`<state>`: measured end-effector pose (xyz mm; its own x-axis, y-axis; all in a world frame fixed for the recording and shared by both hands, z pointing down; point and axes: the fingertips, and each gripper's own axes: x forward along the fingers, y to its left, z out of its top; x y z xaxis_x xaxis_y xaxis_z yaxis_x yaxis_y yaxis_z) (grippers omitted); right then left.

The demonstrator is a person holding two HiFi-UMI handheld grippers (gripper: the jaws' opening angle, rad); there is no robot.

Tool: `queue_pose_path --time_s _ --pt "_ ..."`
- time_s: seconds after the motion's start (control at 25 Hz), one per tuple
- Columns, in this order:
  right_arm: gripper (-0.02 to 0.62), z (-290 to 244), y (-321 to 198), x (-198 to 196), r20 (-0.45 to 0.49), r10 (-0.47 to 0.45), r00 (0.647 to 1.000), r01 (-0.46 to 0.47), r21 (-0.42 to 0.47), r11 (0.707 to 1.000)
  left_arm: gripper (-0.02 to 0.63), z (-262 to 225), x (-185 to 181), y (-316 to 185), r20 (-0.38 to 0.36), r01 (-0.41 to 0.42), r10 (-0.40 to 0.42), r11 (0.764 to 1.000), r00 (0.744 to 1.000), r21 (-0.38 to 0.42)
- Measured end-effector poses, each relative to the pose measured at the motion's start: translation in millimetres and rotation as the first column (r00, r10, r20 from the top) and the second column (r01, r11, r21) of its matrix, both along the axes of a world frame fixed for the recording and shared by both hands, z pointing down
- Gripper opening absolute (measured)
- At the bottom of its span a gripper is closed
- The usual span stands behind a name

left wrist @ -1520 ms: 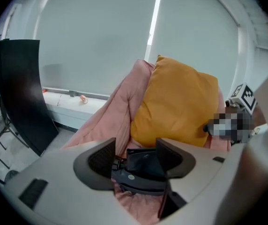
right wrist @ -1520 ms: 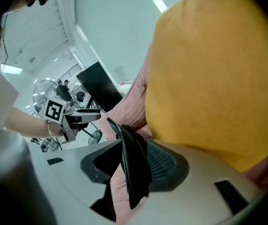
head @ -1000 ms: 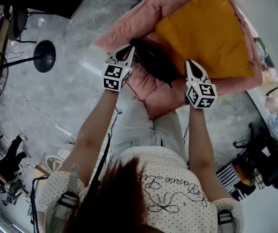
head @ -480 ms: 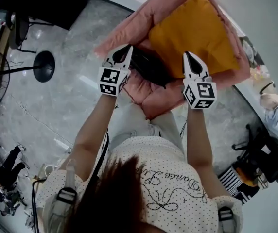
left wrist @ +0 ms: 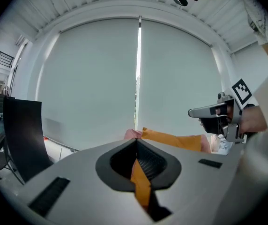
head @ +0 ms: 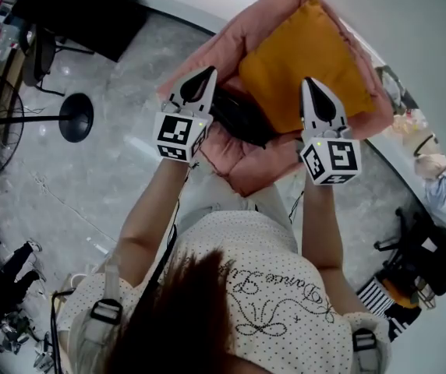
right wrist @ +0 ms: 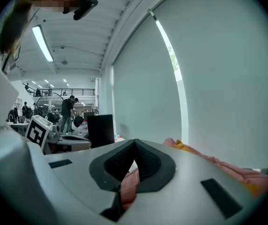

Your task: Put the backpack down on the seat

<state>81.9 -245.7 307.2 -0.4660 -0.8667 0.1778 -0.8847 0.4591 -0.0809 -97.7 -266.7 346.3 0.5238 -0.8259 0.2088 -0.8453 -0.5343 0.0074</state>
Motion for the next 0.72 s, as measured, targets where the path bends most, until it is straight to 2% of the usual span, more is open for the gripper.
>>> queue_pose_path --time_s 0.16,0.52,0.72 --pt "0.011 -24 1 3 0.012 0.006 1.0 -0.007 0.055 0.998 0.005 -24 2 3 -0.027 0.008 -0.007 0.999 1.0 0.041" --pt "0.011 -60 8 4 0.023 0.006 1.0 -0.009 0.142 0.99 0.005 -62 -8 5 -0.108 0.047 -0.039 0.996 0.993 0.079" --pt "0.011 -71 11 6 0.036 0.007 0.999 -0.013 0.169 0.985 0.005 -76 -9 8 -0.11 0.065 -0.053 0.992 0.992 0.108"
